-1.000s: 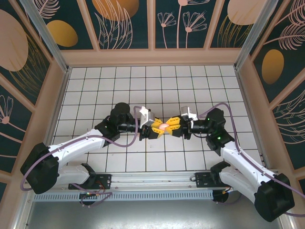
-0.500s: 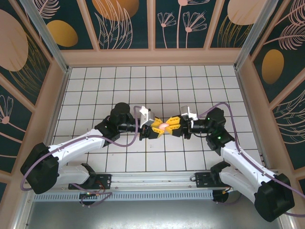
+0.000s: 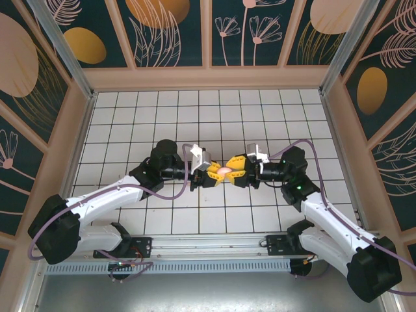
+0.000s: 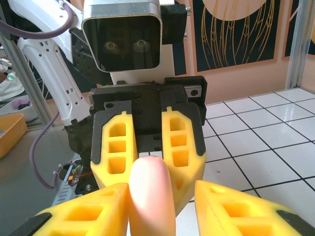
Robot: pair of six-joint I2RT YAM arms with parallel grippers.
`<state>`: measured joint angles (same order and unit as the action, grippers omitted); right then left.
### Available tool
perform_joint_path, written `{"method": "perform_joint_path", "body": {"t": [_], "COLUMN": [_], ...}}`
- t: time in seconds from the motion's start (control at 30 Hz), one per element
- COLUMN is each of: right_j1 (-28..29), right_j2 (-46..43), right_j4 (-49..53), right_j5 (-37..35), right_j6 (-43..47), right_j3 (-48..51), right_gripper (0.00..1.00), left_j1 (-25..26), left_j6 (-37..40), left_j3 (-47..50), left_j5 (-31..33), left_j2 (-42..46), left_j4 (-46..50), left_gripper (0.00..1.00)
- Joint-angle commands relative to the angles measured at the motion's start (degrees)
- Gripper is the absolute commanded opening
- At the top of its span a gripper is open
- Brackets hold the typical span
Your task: Insert the wireless bluetooth earbuds into the charging case
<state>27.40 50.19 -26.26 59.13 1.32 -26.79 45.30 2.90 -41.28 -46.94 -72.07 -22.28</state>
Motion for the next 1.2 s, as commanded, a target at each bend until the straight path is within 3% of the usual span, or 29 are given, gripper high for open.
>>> {"method": "perform_joint_path", "body": {"t": [0.0,0.57,0.8,1.03,1.17], "right_j1": [-0.87,-4.25,-4.81,-5.03,-5.21], "right_j2": [-0.53,-1.10,-3.28,-5.08,-6.05], "right_j4": [-1.26,-3.26,-3.07,1.41,11.88], "right_j5": [-2.91,-8.22,-7.87,-7.92,-11.86], "right_j6": [-0.76,-5.86,-7.71,-7.98,-7.99], "right_j3": [-1.87,-0.81,-1.23,-2.36,-4.86], "right_gripper": [0.39,0.41,0.46,0.51,0.52], "left_j1": [-0.04,0.03,-0.04,-0.12,-0.63], "left_j6": [0.10,-0.71,-4.56,-9.57,-11.90], "left_j3": [-1.70,-1.04,2.60,4.73,6.48], "left_j5": [-0.84,-0.97,0.27,0.13,1.46], "left_j2": [0.00,-0.28,-1.29,-4.52,-5.57], "left_j4": [0.11,-0.46,-7.55,-14.62,-17.55], "left_gripper": [0.23,0.22,0.21,0.20,0.19]}}
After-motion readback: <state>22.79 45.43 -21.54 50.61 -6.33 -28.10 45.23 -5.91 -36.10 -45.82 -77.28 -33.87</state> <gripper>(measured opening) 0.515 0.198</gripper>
